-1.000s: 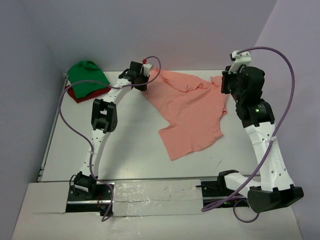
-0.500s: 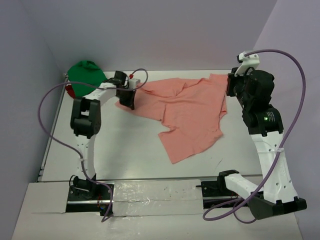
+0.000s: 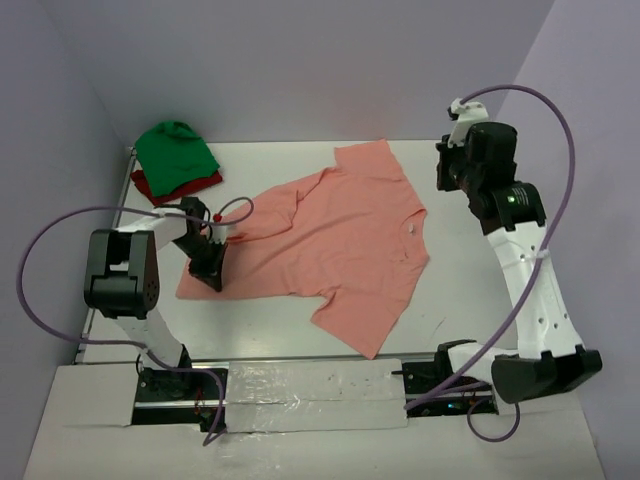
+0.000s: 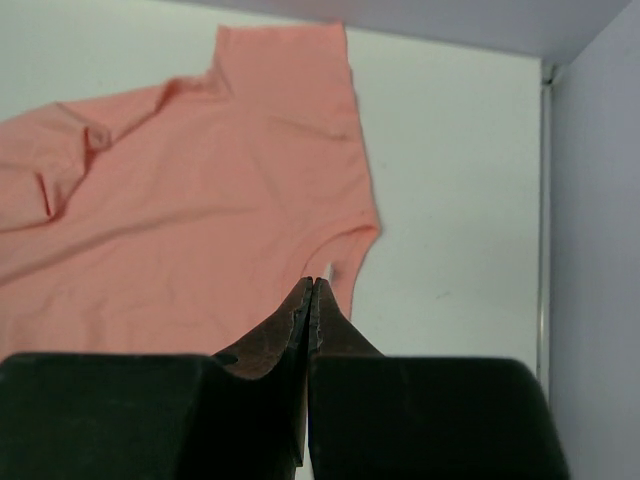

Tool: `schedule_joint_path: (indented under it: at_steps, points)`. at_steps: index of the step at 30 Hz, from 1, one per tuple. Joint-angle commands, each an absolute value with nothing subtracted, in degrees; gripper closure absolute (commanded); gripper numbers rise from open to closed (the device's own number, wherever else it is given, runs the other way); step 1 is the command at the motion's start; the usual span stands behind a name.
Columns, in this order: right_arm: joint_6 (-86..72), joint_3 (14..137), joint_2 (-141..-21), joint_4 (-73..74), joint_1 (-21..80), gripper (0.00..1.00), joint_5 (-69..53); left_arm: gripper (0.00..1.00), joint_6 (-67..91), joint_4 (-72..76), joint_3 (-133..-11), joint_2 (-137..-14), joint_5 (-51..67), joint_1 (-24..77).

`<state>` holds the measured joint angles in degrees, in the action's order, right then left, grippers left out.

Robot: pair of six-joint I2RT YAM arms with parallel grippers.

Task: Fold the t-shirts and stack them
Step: Flatten out the tshirt

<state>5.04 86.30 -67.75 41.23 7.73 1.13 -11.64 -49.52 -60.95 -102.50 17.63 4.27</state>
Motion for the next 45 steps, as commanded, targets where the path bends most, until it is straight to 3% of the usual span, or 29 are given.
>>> schedule_joint_path:
  at_steps: [1,7,14,21,29,32,33,34,35,37,45]
  points:
    - [3.34,88.24,-69.95,45.52,7.65,1.0,-2.62,1.0,-16.86,-59.76,-57.67,-94.96,16.1,5.62]
    - [4.31,86.58,-77.07,50.89,7.56,1.0,-12.38,1.0,-19.86,-64.33,-55.98,-88.69,13.98,5.89]
    - [6.77,73.77,-77.88,43.53,12.63,1.0,-17.06,1.0,-20.48,-61.09,-69.15,-87.72,14.58,2.2]
    - [6.42,66.53,-80.5,39.03,21.88,1.0,-15.82,1.0,-12.4,-41.76,-75.32,-87.36,21.35,1.58]
    - [6.59,66.97,-82.79,38.5,23.47,1.0,-13.45,0.99,-8.62,-29.73,-76.2,-95.62,23.2,11.06]
    - [7.82,67.32,-82.88,39.02,23.73,0.81,-13.45,0.88,-7.65,-26.55,-75.85,-98.34,23.38,14.41]
    - [8.08,67.32,-82.79,39.11,23.73,0.63,-13.62,0.84,-7.47,-24.8,-75.94,-99.05,23.47,15.02]
    - [8.35,67.41,-82.79,39.29,23.73,0.53,-13.71,0.74,-7.21,-24.0,-76.29,-100.79,24.34,15.73]
    - [8.52,67.41,-82.62,39.29,23.73,0.48,-13.36,0.71,-6.25,-23.56,-76.64,-101.85,24.95,15.91]
    - [8.7,67.33,-82.27,39.02,23.82,0.45,-12.66,0.66,-5.8,-22.51,-77.51,-104.67,26.54,16.43]
    - [9.58,66.62,-81.65,38.93,23.82,0.44,-10.37,0.64,-5.8,-16.0,-77.61,-109.95,22.85,16.7]
